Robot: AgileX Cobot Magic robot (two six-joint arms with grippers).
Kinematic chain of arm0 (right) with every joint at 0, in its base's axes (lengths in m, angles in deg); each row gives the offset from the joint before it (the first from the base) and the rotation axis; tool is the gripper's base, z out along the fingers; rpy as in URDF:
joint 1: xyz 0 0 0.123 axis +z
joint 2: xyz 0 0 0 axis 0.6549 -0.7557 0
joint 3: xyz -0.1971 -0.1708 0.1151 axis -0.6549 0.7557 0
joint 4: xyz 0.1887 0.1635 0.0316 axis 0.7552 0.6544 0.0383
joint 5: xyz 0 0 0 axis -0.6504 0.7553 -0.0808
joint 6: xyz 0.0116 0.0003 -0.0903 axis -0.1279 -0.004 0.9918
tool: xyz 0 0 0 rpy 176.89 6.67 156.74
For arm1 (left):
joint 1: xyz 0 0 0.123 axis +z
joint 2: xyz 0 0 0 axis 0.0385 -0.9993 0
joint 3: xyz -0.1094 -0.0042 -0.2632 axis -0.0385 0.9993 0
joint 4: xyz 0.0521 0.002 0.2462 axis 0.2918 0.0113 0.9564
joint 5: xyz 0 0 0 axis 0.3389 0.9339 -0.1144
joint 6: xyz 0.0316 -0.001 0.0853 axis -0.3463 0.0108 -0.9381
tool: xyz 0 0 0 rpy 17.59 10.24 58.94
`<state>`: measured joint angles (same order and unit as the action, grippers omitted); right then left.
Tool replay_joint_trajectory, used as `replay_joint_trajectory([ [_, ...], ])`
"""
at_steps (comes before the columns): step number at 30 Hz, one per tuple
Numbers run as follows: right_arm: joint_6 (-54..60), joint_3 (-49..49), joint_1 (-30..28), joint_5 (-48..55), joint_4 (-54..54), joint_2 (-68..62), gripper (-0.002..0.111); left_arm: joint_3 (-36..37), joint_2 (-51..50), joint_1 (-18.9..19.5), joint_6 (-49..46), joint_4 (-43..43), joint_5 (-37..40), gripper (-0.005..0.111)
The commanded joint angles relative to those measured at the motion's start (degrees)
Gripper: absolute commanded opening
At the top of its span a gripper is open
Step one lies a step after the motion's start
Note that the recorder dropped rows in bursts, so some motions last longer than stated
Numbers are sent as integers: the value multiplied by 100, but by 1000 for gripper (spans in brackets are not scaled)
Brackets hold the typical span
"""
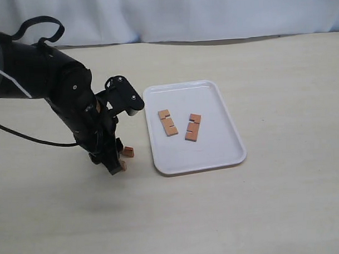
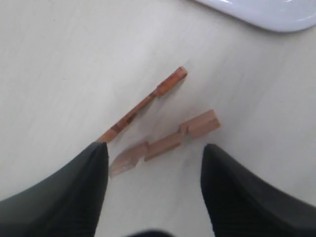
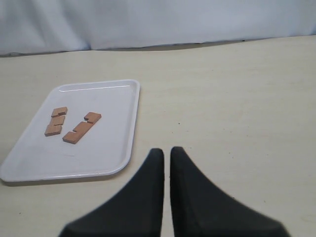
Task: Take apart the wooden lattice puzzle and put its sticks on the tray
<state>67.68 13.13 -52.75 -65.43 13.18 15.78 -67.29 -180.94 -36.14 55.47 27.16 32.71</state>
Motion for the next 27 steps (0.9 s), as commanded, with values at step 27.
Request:
replay_joint_trajectory([
  [27,12,10,-33,-9,-1,25,5,6,-221,-7,-2112,-794,20,54],
])
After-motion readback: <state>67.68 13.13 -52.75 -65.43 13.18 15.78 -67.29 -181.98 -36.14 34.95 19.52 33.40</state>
